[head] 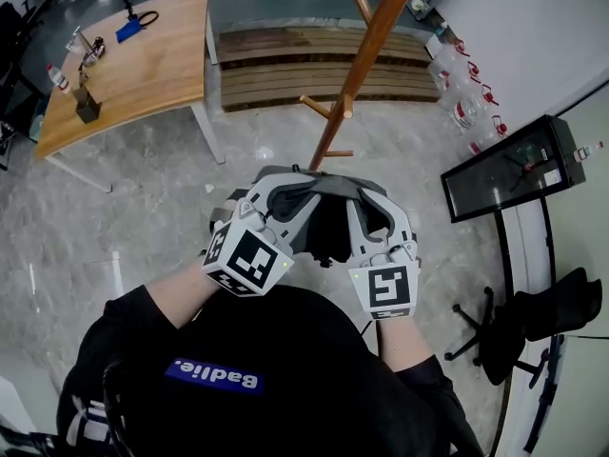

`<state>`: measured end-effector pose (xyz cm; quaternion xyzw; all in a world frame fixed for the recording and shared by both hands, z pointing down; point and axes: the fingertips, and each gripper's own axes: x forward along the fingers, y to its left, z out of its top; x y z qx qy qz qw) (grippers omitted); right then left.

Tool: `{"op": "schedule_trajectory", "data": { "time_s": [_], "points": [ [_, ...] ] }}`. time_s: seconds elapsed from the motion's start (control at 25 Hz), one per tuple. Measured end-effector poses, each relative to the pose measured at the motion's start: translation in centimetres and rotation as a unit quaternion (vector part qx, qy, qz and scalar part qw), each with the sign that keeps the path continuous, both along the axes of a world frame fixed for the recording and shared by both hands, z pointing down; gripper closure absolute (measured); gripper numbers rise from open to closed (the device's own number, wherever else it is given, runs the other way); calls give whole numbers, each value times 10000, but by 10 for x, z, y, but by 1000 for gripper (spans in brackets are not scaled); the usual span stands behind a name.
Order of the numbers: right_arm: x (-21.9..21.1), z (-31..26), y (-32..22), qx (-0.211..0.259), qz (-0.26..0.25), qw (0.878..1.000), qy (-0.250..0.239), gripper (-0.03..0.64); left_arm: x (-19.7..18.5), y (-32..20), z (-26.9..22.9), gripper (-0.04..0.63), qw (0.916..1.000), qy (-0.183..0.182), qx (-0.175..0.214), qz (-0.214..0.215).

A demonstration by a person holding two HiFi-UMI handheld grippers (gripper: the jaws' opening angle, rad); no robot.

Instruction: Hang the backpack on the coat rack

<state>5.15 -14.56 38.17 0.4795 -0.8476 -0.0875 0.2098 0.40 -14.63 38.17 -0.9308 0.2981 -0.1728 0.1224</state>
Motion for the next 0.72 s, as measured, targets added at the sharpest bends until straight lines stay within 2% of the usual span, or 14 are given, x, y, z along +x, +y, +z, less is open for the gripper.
{"op": "schedule_trajectory", "data": {
  "time_s": [0.16, 0.32, 0.72],
  "points": [
    [3, 0, -30, -81, 297, 9995, -39, 574, 3, -33, 0, 555, 9995, -38, -33, 302],
    [10, -2, -56, -212, 422, 9989, -70, 574, 11, -62, -3, 555, 9991, -96, -50, 416],
    [26, -3, -99, -570, 82, 9983, 28, 574, 27, -107, -3, 555, 9992, -162, -357, 40]
  ]
}}
